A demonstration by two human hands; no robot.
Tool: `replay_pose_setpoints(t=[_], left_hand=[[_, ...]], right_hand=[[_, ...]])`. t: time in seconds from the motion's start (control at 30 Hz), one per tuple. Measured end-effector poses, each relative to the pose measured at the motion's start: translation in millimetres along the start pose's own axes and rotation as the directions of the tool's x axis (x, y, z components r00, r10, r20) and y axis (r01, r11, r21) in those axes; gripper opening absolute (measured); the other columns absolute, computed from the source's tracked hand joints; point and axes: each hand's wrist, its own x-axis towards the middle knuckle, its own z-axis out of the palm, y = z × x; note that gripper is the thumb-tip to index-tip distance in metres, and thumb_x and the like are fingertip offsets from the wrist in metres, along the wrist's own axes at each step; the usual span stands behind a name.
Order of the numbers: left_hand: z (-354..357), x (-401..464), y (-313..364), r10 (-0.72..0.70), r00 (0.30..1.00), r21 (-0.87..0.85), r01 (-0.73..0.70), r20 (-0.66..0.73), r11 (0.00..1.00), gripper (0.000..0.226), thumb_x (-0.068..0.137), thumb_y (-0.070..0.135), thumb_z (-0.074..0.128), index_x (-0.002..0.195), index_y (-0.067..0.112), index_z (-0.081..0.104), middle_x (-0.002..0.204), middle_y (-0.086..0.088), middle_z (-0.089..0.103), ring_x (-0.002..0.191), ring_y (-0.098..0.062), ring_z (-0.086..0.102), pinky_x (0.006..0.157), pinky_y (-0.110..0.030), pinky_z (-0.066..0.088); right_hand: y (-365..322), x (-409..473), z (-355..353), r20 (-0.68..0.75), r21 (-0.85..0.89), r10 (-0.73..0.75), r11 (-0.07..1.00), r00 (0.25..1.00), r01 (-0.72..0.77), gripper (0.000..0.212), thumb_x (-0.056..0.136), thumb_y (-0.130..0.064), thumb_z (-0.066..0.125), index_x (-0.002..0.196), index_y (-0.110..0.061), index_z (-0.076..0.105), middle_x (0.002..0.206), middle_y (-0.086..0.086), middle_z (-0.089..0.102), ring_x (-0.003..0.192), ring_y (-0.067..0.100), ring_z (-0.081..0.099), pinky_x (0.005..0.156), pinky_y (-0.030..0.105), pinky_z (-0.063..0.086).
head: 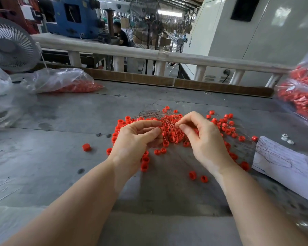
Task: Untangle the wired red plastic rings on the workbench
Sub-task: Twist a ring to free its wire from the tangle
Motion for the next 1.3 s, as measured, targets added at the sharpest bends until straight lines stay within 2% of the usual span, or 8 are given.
replay_pose_setpoints(t=[0.17,0.33,0.57,0.67,0.8,1.0,1.13,1.3], left_hand=[[0.9,1.3,3.1,-0.084,0.995,-0.174,0.091,0.045,0.981,0.02,0.086,-0.008,0.054,0.085,0.006,0.069,0.066,-0.002,0.069,0.063,-0.006,0.067,0.06,-0.014,0.053],[1.4,0.0,5.7,-0.132,0.983,-0.277,0.163,0.127,0.947,0.026,0.086,-0.011,0.049,0.088,0.005,0.069,0.068,-0.005,0.068,0.065,-0.009,0.068,0.06,-0.015,0.054],[2.8,-2.2,7.2,-0.118,0.972,-0.287,0.173,0.201,0.942,0.02,0.071,0.0,0.059,0.086,0.007,0.07,0.07,-0.007,0.069,0.062,-0.01,0.067,0.06,-0.017,0.056],[2.7,-2.8,7.3,-0.114,0.972,-0.297,0.173,0.206,0.939,0.02,0.065,0.002,0.06,0.079,0.009,0.073,0.071,-0.007,0.069,0.062,-0.011,0.068,0.06,-0.017,0.056],[2.6,-2.8,7.0,-0.102,0.972,-0.294,0.163,0.212,0.942,0.021,0.064,0.002,0.062,0.078,0.01,0.075,0.072,-0.007,0.069,0.065,-0.012,0.068,0.06,-0.017,0.055],[2.4,-3.3,8.1,-0.061,0.971,-0.295,0.129,0.23,0.947,0.025,0.064,0.002,0.061,0.076,0.015,0.078,0.071,-0.004,0.07,0.067,-0.01,0.069,0.062,-0.016,0.054],[3.2,-3.0,8.5,-0.065,0.968,-0.306,0.141,0.244,0.942,0.025,0.064,0.001,0.061,0.078,0.014,0.078,0.072,-0.004,0.07,0.069,-0.01,0.069,0.064,-0.016,0.055],[3.3,-3.4,9.3,-0.067,0.965,-0.312,0.147,0.255,0.939,0.025,0.064,0.001,0.06,0.077,0.012,0.078,0.073,-0.007,0.071,0.071,-0.011,0.07,0.065,-0.016,0.056]], right_hand=[[-6.4,0.3,1.0,-0.029,0.144,0.004,0.99,1.0,0.0,0.021,0.092,-0.002,0.053,0.087,-0.021,0.059,0.073,-0.007,0.062,0.074,0.005,0.059,0.075,0.015,0.046],[-12.4,0.1,-0.4,-0.088,0.204,-0.017,0.978,0.996,0.035,0.018,0.089,-0.002,0.059,0.083,-0.019,0.062,0.068,-0.011,0.058,0.067,-0.001,0.054,0.066,0.009,0.041],[-16.6,-0.3,-2.1,-0.196,0.179,-0.085,0.976,0.977,0.121,0.016,0.09,-0.002,0.056,0.087,-0.017,0.06,0.073,-0.011,0.059,0.07,0.001,0.054,0.067,0.01,0.041],[-16.0,-0.3,-4.8,-0.3,0.098,-0.16,0.976,0.94,0.197,0.012,0.092,-0.004,0.052,0.09,-0.014,0.059,0.076,-0.014,0.056,0.071,0.002,0.053,0.068,0.013,0.042],[-13.3,-0.5,-9.7,-0.416,-0.01,-0.234,0.968,0.879,0.252,0.012,0.094,-0.004,0.049,0.094,-0.006,0.061,0.08,-0.009,0.055,0.073,0.008,0.054,0.071,0.018,0.042],[-14.0,-0.6,-6.9,-0.373,-0.041,-0.239,0.969,0.896,0.242,0.014,0.092,-0.003,0.05,0.095,-0.005,0.064,0.084,-0.011,0.057,0.077,0.003,0.053,0.074,0.015,0.041],[-14.8,-1.5,-4.0,-0.309,-0.015,-0.221,0.974,0.925,0.227,0.012,0.091,-0.006,0.052,0.093,-0.006,0.064,0.081,-0.007,0.06,0.076,0.009,0.057,0.071,0.02,0.046],[-13.1,-1.0,-2.3,-0.271,0.016,-0.175,0.982,0.947,0.186,0.012,0.09,-0.007,0.053,0.091,-0.008,0.064,0.078,-0.011,0.059,0.072,0.009,0.057,0.067,0.023,0.047]])
